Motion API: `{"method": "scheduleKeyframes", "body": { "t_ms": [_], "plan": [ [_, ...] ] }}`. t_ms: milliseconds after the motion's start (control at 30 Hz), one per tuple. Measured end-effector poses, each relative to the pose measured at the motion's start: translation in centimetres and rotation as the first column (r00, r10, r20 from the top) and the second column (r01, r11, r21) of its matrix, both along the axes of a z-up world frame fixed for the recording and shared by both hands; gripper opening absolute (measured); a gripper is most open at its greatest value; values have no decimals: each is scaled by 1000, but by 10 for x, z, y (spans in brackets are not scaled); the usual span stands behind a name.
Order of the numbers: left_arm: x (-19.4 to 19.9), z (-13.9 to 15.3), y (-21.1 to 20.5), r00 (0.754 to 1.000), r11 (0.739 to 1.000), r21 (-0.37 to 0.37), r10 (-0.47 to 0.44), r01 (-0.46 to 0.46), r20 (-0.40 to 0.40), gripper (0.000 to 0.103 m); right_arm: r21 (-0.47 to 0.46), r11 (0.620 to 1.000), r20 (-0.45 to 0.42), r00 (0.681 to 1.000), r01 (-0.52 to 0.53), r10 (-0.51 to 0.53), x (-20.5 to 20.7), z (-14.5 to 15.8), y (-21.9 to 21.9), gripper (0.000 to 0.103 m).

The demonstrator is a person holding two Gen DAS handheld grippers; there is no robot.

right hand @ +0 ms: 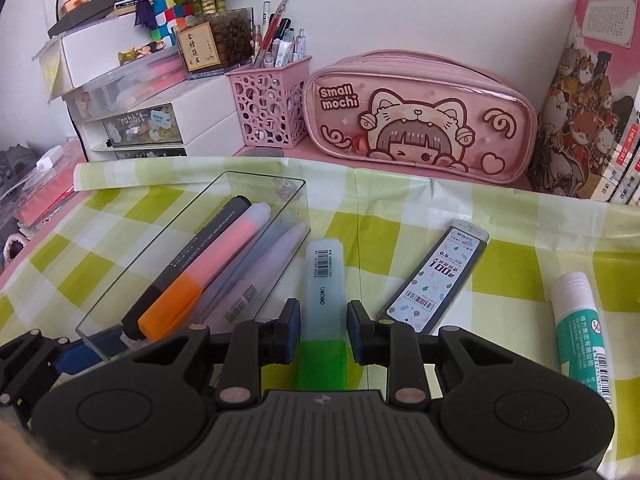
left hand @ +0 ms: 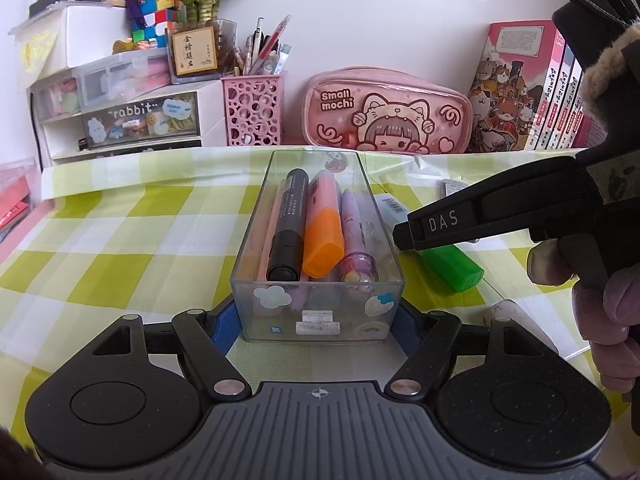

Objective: Organize stationery
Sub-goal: 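Lower the green highlighter into the clear box and open the right gripper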

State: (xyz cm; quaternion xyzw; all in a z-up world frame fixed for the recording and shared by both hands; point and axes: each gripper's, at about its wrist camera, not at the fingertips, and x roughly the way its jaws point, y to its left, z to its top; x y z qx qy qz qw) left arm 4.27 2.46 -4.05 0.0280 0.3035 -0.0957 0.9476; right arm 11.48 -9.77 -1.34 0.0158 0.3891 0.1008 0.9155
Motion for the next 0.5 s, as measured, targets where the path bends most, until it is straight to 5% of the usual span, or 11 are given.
{"method": "scheduleKeyframes", "body": {
  "t_ms": [233,500],
  "plan": [
    [0,0,1,1000,1000,-12,-2,2,1,73,32,999,-18,999,29,-29,3,1,-2,47],
    [0,0,1,1000,1000,-11,-1,1,1,73,233,967,-110,991,102,-78,7,5,-26,47]
  ]
}}
